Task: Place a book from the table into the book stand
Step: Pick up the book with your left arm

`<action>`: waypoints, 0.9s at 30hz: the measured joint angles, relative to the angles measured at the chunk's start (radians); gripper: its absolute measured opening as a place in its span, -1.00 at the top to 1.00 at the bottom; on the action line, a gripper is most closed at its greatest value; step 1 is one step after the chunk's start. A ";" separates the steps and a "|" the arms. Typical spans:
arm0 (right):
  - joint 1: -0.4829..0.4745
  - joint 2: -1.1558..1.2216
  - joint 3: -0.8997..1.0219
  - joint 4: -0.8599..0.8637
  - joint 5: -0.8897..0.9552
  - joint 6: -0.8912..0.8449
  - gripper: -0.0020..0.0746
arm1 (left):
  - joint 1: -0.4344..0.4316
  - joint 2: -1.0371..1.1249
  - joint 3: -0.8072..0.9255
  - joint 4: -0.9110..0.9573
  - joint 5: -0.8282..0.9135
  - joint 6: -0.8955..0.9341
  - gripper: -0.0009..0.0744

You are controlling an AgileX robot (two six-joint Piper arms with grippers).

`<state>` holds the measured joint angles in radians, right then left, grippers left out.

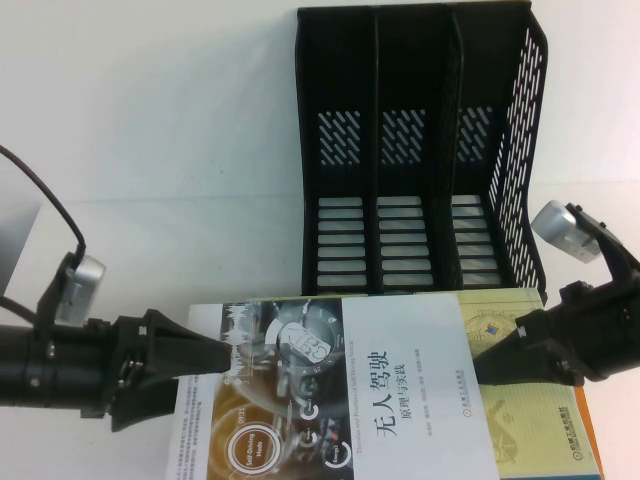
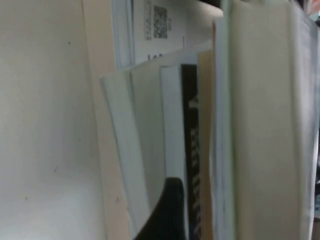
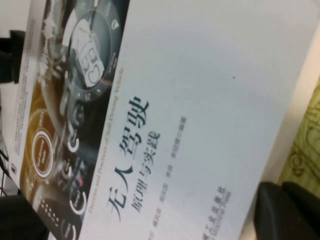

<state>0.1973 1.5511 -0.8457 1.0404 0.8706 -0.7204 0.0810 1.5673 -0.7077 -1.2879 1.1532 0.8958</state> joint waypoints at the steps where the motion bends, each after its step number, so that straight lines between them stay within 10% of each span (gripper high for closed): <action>1: 0.000 0.000 0.000 0.000 0.000 0.000 0.95 | -0.002 0.028 0.000 -0.021 0.002 0.004 -0.86; 11: 0.000 0.000 0.000 -0.001 0.004 -0.001 0.95 | -0.060 0.092 0.000 -0.053 0.004 0.002 -0.79; 19: 0.000 0.000 0.000 -0.012 0.004 -0.002 0.95 | -0.058 0.090 -0.006 -0.074 0.047 -0.041 0.68; 27: 0.002 0.000 -0.004 -0.027 0.004 -0.002 0.95 | -0.058 0.002 -0.008 -0.030 0.026 -0.060 0.70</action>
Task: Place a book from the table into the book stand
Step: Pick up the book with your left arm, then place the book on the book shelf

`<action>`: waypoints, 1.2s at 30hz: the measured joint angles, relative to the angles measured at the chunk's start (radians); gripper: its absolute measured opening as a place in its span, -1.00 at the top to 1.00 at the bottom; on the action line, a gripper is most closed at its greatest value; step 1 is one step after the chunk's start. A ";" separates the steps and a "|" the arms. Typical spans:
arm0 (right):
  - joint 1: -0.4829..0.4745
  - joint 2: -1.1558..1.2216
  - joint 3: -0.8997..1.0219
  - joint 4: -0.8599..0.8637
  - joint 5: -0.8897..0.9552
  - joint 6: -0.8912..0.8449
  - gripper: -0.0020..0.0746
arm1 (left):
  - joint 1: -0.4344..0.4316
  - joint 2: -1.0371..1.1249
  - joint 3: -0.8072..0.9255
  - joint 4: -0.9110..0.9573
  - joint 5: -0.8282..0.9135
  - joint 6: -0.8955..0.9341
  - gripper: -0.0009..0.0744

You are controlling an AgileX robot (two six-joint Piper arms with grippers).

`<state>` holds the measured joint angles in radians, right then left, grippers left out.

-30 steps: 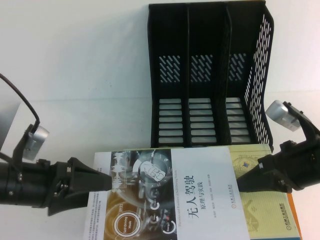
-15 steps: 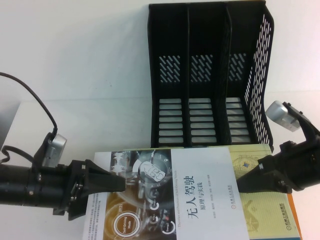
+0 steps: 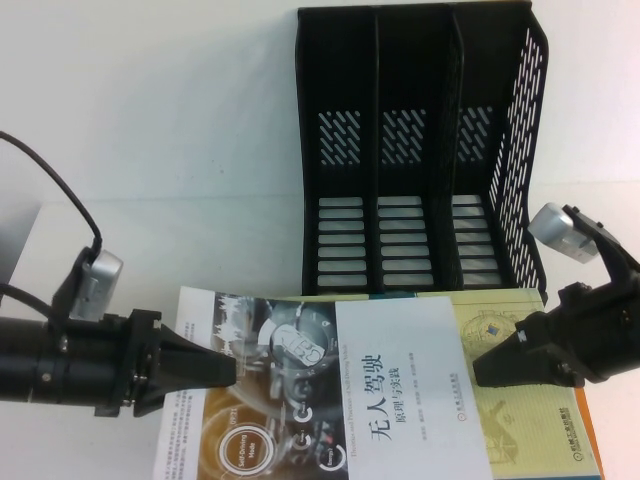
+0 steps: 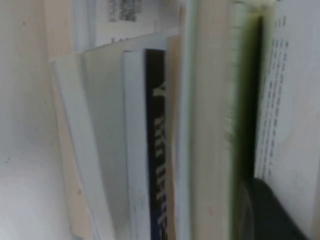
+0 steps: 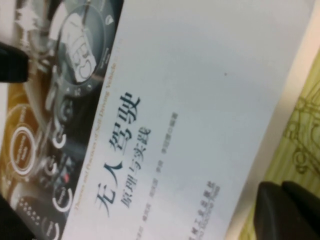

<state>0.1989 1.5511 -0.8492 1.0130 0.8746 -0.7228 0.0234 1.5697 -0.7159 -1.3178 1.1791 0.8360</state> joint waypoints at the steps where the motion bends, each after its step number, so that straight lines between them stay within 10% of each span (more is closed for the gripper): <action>1: 0.000 0.000 0.000 0.000 -0.002 0.000 0.95 | 0.000 -0.028 -0.002 0.015 -0.003 -0.009 0.70; 25: 0.007 -0.406 -0.063 -0.291 -0.237 0.189 0.95 | -0.012 -0.347 -0.782 0.436 0.029 -0.618 0.71; 36: 0.007 -0.594 -0.063 -0.740 -0.234 0.557 0.95 | -0.354 -0.066 -1.176 0.933 0.026 -0.906 0.71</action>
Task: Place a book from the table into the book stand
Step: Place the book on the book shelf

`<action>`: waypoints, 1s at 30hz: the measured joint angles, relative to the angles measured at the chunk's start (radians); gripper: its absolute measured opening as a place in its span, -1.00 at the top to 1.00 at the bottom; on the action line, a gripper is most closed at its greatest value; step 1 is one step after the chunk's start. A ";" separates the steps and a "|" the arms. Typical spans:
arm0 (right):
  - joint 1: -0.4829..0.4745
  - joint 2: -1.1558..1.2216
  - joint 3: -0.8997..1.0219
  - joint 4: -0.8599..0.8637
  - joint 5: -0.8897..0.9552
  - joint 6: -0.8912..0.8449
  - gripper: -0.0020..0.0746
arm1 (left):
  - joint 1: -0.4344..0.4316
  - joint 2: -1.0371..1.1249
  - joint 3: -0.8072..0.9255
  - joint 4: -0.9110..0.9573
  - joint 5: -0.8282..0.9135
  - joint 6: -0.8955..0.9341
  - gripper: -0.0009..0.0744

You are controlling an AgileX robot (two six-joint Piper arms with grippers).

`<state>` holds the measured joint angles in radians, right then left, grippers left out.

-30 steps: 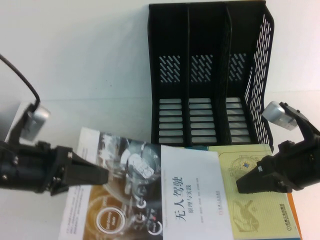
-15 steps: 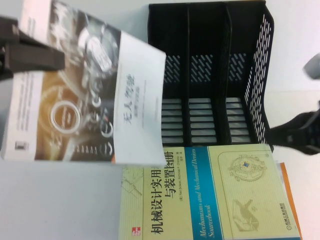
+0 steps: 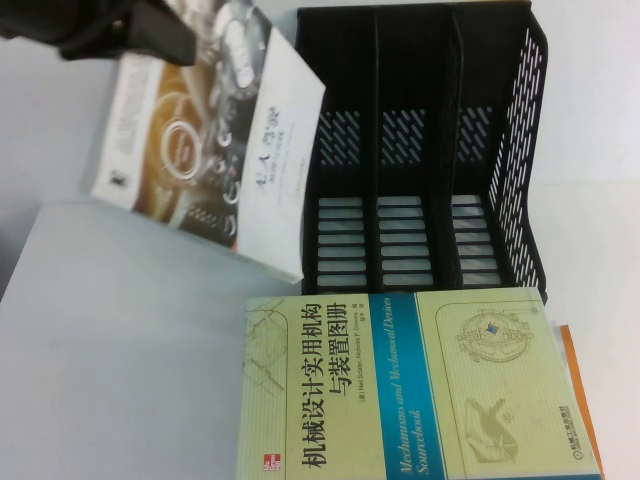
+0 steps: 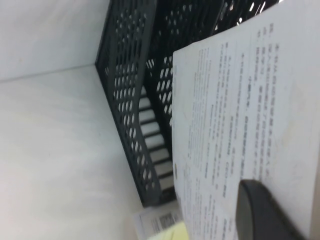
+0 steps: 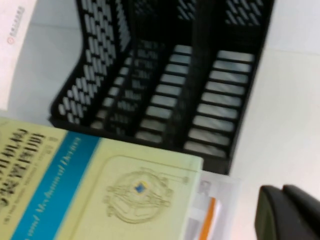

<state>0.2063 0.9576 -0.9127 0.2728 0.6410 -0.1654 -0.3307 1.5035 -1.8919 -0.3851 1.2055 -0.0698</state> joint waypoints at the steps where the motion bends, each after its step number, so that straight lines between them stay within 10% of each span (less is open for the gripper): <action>1: 0.000 -0.009 0.000 -0.037 0.010 0.028 0.95 | -0.025 0.035 -0.043 0.027 0.005 -0.014 0.71; 11: 0.000 -0.174 0.000 -0.273 0.021 0.165 0.95 | -0.084 0.265 -0.337 0.086 0.046 -0.086 0.71; 30: 0.000 -0.274 0.144 -0.525 0.002 0.353 0.95 | -0.084 0.292 -0.352 0.190 0.060 -0.158 0.71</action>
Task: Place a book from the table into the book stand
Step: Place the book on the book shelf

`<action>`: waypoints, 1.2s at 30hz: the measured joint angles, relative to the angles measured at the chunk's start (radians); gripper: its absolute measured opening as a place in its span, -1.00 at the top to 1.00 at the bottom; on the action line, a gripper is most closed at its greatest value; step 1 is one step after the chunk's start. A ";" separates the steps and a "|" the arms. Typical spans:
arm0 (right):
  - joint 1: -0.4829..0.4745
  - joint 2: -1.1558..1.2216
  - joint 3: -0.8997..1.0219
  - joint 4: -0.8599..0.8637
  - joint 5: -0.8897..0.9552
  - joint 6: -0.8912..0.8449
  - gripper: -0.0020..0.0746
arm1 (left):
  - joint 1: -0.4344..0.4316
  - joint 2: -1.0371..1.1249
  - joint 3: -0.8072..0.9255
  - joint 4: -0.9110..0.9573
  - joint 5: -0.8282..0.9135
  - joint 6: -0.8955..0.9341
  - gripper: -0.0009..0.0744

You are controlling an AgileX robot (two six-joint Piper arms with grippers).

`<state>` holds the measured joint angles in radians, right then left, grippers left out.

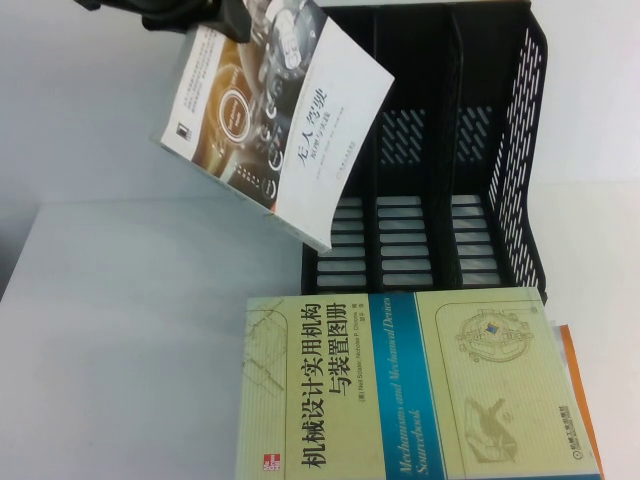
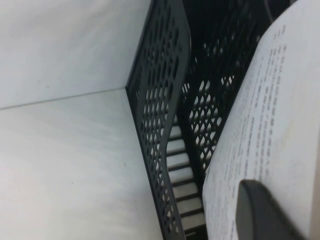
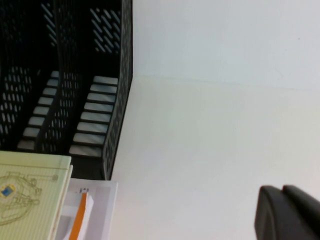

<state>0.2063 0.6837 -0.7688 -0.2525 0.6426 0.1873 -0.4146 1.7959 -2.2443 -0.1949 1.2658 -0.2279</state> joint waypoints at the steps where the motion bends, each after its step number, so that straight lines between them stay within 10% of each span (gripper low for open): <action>1: 0.000 0.000 0.000 -0.001 -0.002 0.000 0.95 | 0.000 -0.010 0.000 0.004 0.000 -0.002 0.71; 36: 0.000 -0.010 0.000 -0.006 0.023 0.008 0.95 | -0.070 -0.014 -0.009 0.127 0.001 -0.076 0.71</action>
<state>0.2063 0.6734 -0.7688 -0.2588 0.6659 0.1949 -0.4845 1.7815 -2.2532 -0.0683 1.2666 -0.3041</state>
